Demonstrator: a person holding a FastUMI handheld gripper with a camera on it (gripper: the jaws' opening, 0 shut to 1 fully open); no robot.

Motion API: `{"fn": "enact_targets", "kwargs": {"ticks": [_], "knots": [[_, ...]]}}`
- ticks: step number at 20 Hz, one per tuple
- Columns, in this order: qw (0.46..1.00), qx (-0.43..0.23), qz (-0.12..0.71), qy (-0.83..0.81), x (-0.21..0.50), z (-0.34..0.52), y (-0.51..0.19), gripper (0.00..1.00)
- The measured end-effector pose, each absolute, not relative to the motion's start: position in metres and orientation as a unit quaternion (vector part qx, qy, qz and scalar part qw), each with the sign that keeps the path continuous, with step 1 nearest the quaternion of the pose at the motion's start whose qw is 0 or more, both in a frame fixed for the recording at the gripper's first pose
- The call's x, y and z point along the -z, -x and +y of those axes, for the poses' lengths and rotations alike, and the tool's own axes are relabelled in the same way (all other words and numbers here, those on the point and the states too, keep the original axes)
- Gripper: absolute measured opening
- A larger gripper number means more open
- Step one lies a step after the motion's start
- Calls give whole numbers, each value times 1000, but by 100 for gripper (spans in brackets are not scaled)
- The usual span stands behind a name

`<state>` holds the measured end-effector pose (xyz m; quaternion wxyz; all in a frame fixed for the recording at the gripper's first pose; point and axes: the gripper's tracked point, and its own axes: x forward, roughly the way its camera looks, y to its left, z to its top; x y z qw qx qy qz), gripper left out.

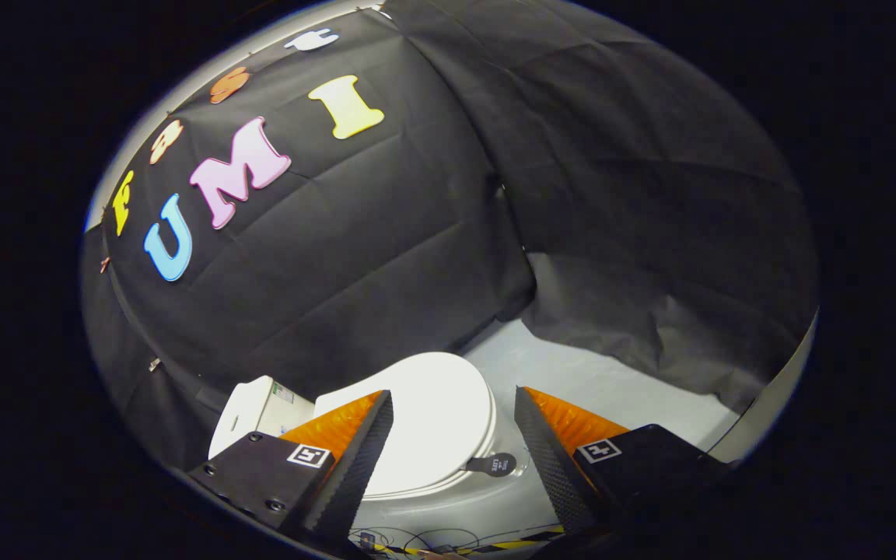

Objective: Open the toilet lid.

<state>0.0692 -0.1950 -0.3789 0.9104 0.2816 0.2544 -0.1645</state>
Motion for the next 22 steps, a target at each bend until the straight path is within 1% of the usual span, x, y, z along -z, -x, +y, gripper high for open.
{"fn": "enact_targets", "kwargs": {"ticks": [3, 7, 13, 14, 15, 18, 20, 22], "knots": [[883, 170, 276, -340, 421, -200, -66, 99], [850, 199, 294, -390, 475, -211, -59, 99], [800, 204, 320, -464, 527, -201, -57, 97], [791, 204, 325, -476, 536, -196, -58, 93], [780, 205, 333, -489, 544, -192, -58, 92], [752, 211, 348, -519, 567, -186, -54, 92], [744, 210, 354, -527, 575, -185, -57, 86], [730, 198, 362, -545, 585, -178, -59, 86]]}}
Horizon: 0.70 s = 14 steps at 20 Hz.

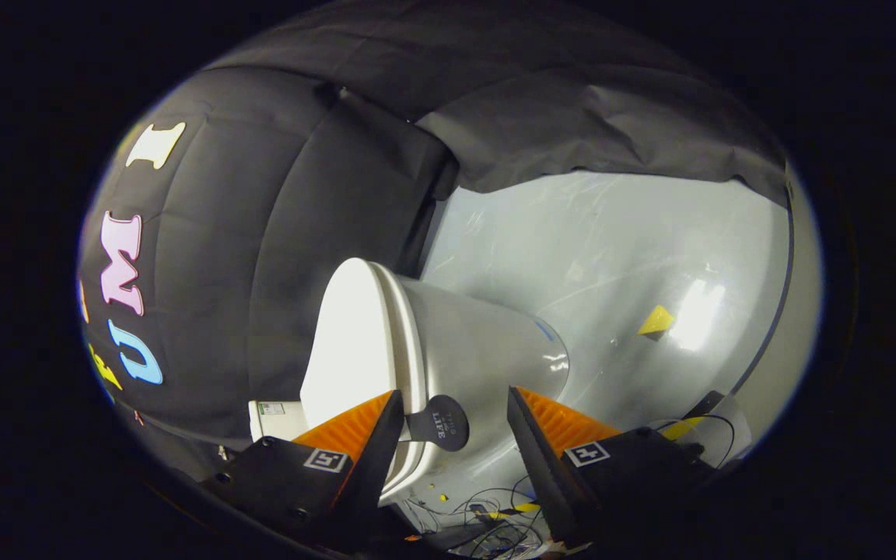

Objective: Open the toilet lid.

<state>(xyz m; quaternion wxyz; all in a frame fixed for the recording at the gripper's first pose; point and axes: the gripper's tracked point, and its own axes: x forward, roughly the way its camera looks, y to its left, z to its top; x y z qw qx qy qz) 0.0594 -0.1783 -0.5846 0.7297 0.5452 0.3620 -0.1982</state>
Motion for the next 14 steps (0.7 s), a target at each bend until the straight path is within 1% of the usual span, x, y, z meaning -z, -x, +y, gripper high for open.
{"fn": "enact_targets", "kwargs": {"ticks": [2, 3, 5, 8, 10, 14], "knots": [[711, 192, 364, -569, 592, -172, -63, 71], [705, 189, 364, -578, 595, -168, -65, 71], [699, 178, 360, -592, 595, -164, -71, 46], [695, 144, 358, -606, 590, -149, -72, 45], [683, 141, 356, -622, 590, -154, -76, 24], [702, 133, 355, -603, 590, -153, -77, 24]]}}
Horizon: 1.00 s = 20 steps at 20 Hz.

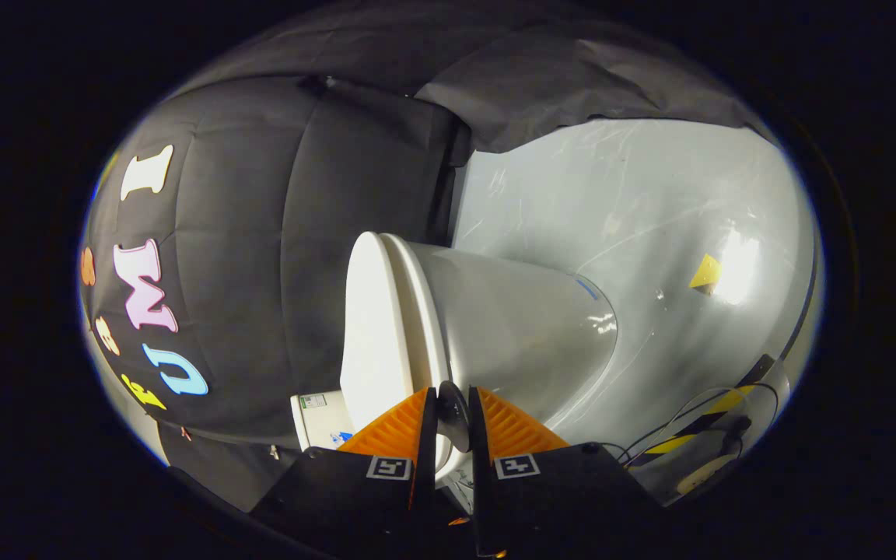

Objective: Open the toilet lid.

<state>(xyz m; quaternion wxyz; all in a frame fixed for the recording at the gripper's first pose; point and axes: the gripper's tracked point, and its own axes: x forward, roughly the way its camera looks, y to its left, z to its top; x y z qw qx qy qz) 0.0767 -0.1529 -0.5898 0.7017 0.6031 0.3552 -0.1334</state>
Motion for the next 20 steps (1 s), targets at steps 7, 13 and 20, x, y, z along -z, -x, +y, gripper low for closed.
{"fn": "enact_targets", "kwargs": {"ticks": [7, 13, 20], "knots": [[706, 118, 343, -608, 583, -153, -85, 5], [738, 108, 333, -577, 555, -151, -89, 5], [806, 116, 321, -483, 473, -130, -105, 5]]}}
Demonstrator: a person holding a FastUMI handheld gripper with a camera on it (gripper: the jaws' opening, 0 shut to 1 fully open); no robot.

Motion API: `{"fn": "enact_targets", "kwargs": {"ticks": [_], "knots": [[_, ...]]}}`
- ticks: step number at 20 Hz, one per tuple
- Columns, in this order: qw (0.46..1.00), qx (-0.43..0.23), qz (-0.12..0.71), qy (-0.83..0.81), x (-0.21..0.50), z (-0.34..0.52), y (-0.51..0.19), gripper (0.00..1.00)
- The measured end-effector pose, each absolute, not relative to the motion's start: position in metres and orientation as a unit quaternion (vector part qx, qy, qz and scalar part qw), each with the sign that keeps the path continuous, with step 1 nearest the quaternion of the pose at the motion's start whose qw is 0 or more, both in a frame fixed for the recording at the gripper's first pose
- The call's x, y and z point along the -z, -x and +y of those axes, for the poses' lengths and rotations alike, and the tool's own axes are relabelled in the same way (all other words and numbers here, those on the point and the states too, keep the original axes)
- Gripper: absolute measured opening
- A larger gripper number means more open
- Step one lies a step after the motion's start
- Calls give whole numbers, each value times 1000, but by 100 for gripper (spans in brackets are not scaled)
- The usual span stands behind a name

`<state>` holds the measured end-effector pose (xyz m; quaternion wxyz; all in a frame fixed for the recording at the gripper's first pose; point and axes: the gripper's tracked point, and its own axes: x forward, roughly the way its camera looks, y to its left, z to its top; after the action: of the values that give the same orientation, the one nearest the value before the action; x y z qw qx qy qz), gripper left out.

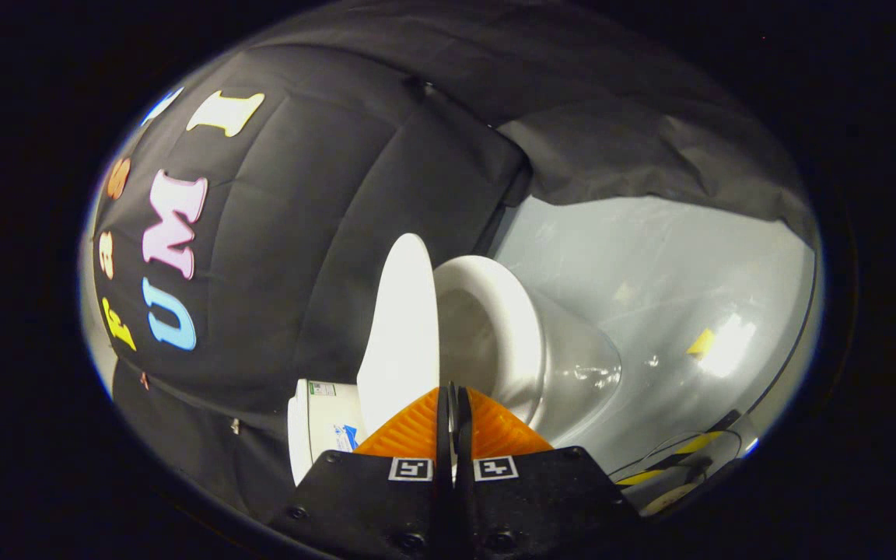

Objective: Open the toilet lid.

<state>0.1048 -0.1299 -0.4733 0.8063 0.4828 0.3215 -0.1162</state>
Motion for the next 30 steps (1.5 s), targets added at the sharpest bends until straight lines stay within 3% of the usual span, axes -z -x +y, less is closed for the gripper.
{"fn": "enact_targets", "kwargs": {"ticks": [12, 19, 30], "knots": [[926, 90, 275, -244, 319, -20, -128, 5], [951, 97, 255, -146, 277, 36, -143, 5], [972, 56, 228, 22, 233, 150, -152, 5]]}}
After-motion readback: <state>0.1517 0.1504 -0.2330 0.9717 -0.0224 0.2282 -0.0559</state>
